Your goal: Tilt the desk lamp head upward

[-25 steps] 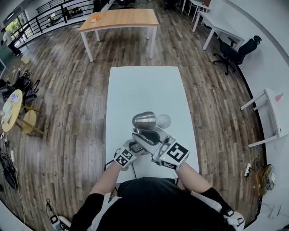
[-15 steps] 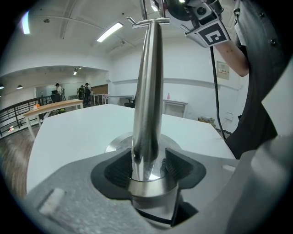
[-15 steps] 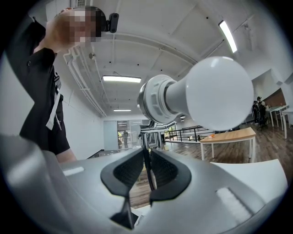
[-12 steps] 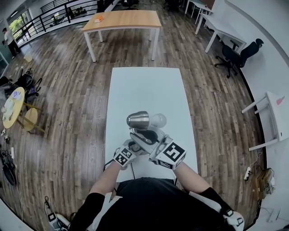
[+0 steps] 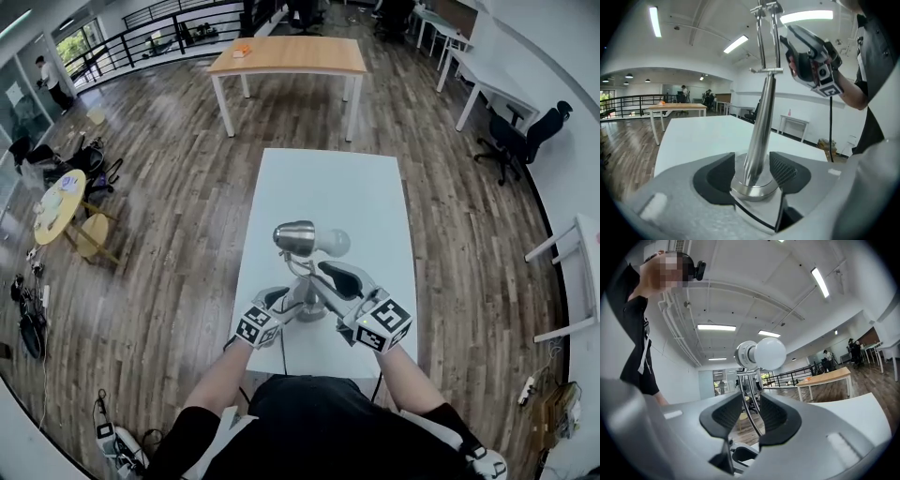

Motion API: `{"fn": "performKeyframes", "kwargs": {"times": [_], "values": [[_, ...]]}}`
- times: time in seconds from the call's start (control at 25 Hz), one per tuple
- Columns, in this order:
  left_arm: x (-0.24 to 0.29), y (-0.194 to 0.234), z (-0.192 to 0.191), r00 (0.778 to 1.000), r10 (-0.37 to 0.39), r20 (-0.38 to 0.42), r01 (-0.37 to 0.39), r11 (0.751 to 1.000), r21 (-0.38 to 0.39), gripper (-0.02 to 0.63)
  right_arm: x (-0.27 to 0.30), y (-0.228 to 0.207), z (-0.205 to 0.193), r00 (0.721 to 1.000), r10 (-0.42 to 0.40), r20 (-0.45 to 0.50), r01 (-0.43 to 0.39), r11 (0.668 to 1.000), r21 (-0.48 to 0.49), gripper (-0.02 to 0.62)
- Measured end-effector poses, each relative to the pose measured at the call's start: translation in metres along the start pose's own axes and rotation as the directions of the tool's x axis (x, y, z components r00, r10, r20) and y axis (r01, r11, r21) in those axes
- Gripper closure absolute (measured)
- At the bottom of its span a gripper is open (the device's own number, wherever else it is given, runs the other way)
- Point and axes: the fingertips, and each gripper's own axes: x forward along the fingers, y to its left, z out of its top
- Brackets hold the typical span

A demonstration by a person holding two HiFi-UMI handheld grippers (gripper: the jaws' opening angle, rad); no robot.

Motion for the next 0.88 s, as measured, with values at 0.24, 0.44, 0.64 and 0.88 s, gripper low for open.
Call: {"fn": "performKeyframes", "kwargs": {"times": [0.24,0.44,0.64,0.88], "values": [[-0.053,-0.011,0.044,0.973,0.093,0.210,-0.066,0.989,-0.131,0.373,-0.007,0.000,-0.019,0.997,-0.077,0.029,0.075,0.995,0.067,0.515],[-0.091,-0.018,0.071,0.926,0.170,0.336,-0.110,0.975,-0.191,0.388,-0.021,-0.009,-0.025,0.991,-0.129,0.037,0.126,0.989,0.080,0.526],[-0.123,-0.015,0.097,0.879,0.192,0.436,-0.117,0.974,-0.194,0.606,-0.030,-0.010,-0.024,0.979,-0.197,0.043,0.195,0.980,0.044,0.554],[-0.171,-0.041,0.114,0.847,0.106,0.522,-0.026,0.987,-0.158,0.606,-0.036,0.025,-0.024,0.956,-0.288,0.061,0.285,0.957,0.050,0.577]]}}
